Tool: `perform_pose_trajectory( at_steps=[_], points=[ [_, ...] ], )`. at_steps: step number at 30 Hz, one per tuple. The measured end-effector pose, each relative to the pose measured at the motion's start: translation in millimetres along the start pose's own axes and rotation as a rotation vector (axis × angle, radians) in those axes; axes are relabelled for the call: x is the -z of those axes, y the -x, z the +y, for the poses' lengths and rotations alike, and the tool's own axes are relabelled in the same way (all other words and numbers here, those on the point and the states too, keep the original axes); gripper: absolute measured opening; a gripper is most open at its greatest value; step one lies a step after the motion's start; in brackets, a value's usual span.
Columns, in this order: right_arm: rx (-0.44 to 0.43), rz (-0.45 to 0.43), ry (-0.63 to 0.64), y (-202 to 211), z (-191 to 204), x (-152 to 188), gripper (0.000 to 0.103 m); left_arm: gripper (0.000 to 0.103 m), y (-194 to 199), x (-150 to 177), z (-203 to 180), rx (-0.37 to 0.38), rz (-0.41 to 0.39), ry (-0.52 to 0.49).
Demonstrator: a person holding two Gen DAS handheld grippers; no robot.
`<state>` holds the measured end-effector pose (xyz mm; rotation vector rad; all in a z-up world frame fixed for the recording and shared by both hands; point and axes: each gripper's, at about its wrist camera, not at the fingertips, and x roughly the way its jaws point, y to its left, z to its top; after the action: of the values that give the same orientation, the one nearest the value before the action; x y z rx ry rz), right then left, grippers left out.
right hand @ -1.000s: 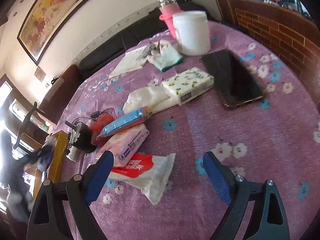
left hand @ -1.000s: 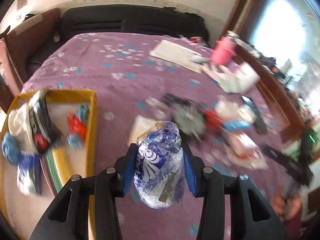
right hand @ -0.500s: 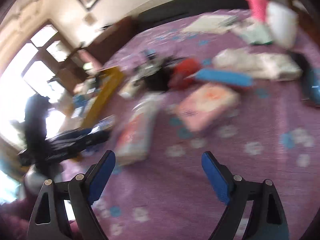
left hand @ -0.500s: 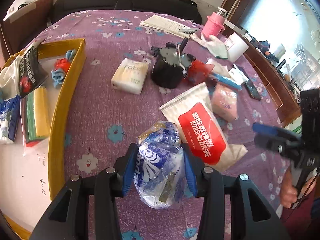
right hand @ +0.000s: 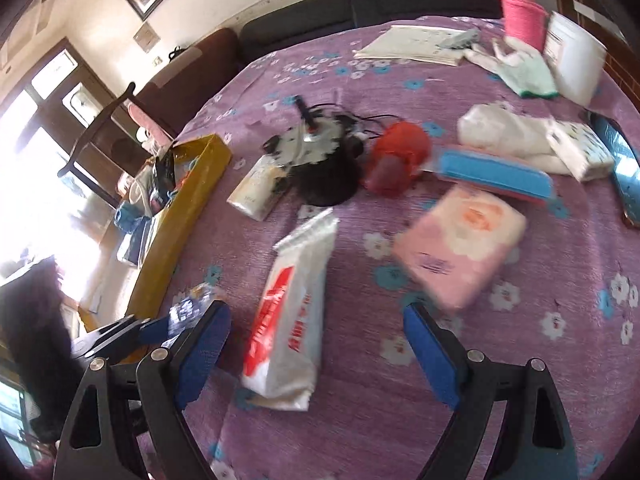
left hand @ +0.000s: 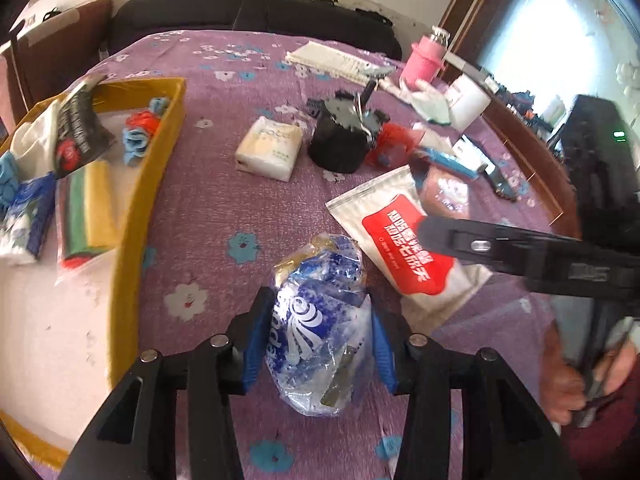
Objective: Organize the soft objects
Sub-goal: 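Grasp the white red-labelled tissue pack with the right gripper while left lifts the bag, then carry the plastic bag and white tissue pack into the tray and release both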
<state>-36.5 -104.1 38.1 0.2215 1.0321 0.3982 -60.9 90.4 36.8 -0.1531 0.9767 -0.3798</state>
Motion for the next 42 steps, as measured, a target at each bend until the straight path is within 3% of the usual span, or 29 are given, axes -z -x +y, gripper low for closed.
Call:
perform_pose_trajectory(
  at_steps=[5,7,9,15,23,29,36,42],
  points=[
    [0.075,0.03,0.026,-17,14,-3,0.091,0.044,27,4,14,0.024,-0.032,0.039],
    [0.107,0.042,0.028,-23,17,-2,0.082,0.044,35,5,20,0.023,-0.045,0.054],
    [0.088,0.07,0.015,-29,17,0,0.04,0.044,46,7,31,0.017,-0.065,0.077],
    [0.063,0.021,0.0,-5,20,2,0.039,0.045,82,9,84,-0.022,-0.122,0.184],
    [-0.025,-0.022,0.061,16,69,-11,0.039,0.045,110,9,158,-0.182,-0.16,0.297],
    [-0.12,0.027,0.106,-4,120,-16,0.04,0.045,102,-3,203,-0.276,-0.119,0.321],
    [-0.141,0.081,0.237,-36,193,-19,0.04,0.045,79,-20,232,-0.335,-0.051,0.32],
    [-0.133,0.144,0.317,-73,241,-15,0.04,0.056,72,-27,237,-0.293,-0.051,0.319]
  ],
)
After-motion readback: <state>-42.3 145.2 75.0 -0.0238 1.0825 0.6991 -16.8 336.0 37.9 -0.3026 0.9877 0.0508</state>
